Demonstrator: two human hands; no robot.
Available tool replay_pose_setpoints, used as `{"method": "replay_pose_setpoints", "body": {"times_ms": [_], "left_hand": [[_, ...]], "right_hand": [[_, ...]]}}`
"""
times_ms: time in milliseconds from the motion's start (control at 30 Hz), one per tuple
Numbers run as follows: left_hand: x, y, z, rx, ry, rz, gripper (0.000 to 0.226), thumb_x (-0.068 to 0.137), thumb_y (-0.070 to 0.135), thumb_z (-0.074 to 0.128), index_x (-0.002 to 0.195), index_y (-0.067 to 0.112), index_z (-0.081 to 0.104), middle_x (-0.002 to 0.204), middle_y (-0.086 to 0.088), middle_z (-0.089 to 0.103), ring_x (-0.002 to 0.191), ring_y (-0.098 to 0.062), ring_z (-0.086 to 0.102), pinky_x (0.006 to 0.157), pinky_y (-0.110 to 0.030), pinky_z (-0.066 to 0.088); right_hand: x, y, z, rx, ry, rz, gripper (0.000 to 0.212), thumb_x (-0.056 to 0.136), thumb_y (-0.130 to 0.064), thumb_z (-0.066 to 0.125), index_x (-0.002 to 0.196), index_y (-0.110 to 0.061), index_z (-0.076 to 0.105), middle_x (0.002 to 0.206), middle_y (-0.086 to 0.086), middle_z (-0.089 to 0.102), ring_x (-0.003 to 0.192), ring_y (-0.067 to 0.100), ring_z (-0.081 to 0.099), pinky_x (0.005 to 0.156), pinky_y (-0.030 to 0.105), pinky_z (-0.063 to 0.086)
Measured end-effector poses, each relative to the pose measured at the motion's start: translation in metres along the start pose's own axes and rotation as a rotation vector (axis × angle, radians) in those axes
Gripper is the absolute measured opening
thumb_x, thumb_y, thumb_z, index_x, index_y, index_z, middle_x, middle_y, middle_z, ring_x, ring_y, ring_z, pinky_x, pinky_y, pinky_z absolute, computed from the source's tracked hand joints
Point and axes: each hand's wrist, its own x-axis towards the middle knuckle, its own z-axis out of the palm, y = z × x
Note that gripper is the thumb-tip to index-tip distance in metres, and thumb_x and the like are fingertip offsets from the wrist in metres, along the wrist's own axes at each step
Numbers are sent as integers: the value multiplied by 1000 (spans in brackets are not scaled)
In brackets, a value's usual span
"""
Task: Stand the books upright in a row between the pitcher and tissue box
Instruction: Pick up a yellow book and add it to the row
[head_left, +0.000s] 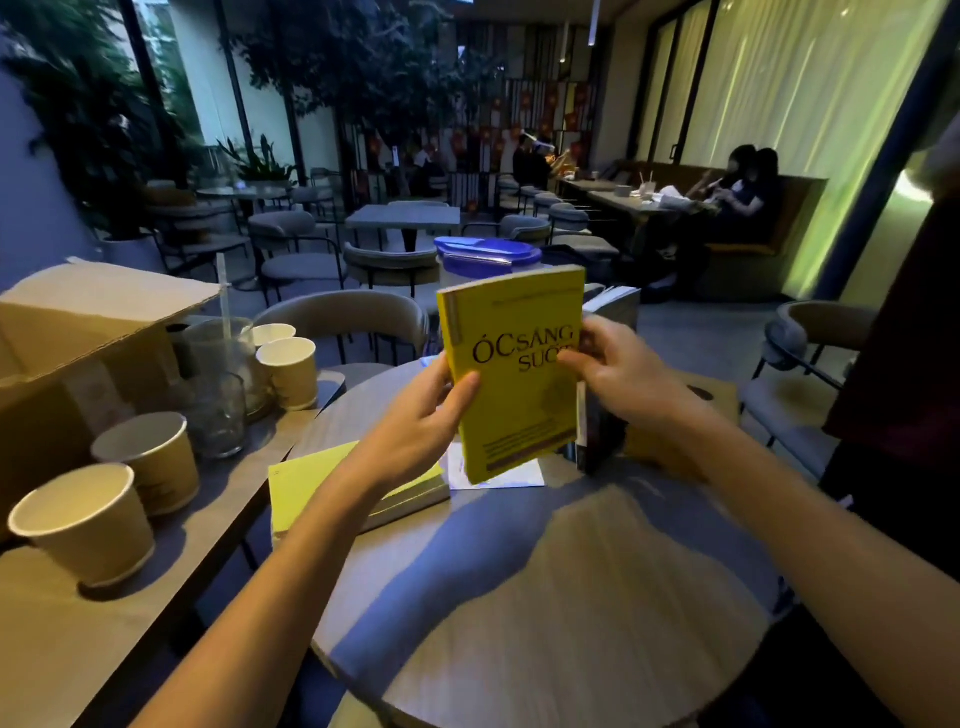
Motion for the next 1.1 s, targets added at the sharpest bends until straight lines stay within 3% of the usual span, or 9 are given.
{"method": "replay_pose_setpoints", "body": {"times_ms": [67, 200, 300, 400, 533, 667, 867, 1100], "left_hand": [[12, 16, 13, 25, -28, 68, 27, 105, 28, 39, 128, 40, 44, 132, 10, 59, 119, -7, 60, 92, -19, 53], [43, 26, 41, 163, 42, 178, 26, 104, 21, 48, 129, 26, 52, 126, 1, 60, 111, -15, 61, 90, -33, 58], [61, 22, 64, 267, 102, 202, 29, 99, 18, 57, 127, 14, 61, 117, 1, 60, 100, -14, 60, 86, -32, 57], [71, 13, 85, 340, 126, 227, 29, 95, 18, 63, 124, 13, 65, 115, -5, 63, 97, -15, 62, 86, -35, 58], [74, -4, 108, 405, 149, 215, 30, 91, 23, 70, 120, 16, 67, 111, -2, 67, 92, -14, 64, 80, -38, 59], [75, -24, 123, 437, 150, 159, 31, 87, 28, 74, 114, 15, 69, 106, -3, 71, 91, -18, 67, 78, -43, 59], [77, -39, 131, 477, 161, 110, 41, 86, 32, 75, 121, 14, 65, 107, -5, 73, 96, -21, 69, 79, -36, 59], [78, -42, 130, 596, 177, 76, 55, 85, 45, 73, 129, 18, 54, 109, -6, 73, 95, -25, 70, 77, -45, 60]], "right_hand": [[0, -9, -23, -21, 64, -33, 34, 99, 2, 53, 116, -27, 60, 116, -8, 68, 111, 7, 65, 94, 25, 54], [7, -9, -60, -51, 173, -44, 39, 97, 10, 49, 126, -14, 60, 120, 0, 68, 114, 12, 64, 94, 27, 56], [12, 7, -74, -67, 234, 8, 47, 94, 14, 48, 126, -18, 62, 121, 2, 70, 118, 17, 64, 99, 38, 55], [15, 21, -80, -114, 276, 85, 55, 88, 18, 46, 119, -24, 63, 115, -2, 70, 113, 16, 66, 98, 38, 56], [17, 44, -78, -142, 239, 171, 57, 86, 21, 42, 123, -17, 64, 119, 5, 70, 114, 24, 65, 98, 43, 56], [15, 59, -72, -140, 226, 247, 52, 90, 21, 44, 130, -7, 61, 126, 10, 66, 118, 26, 63, 94, 36, 57], [15, 74, -72, -228, 169, 335, 51, 92, 13, 50, 139, -8, 54, 132, 11, 62, 124, 27, 58, 101, 48, 53], [14, 76, -69, -260, 124, 348, 47, 96, 0, 57, 142, -8, 48, 134, 13, 59, 124, 29, 58, 100, 47, 54]]}}
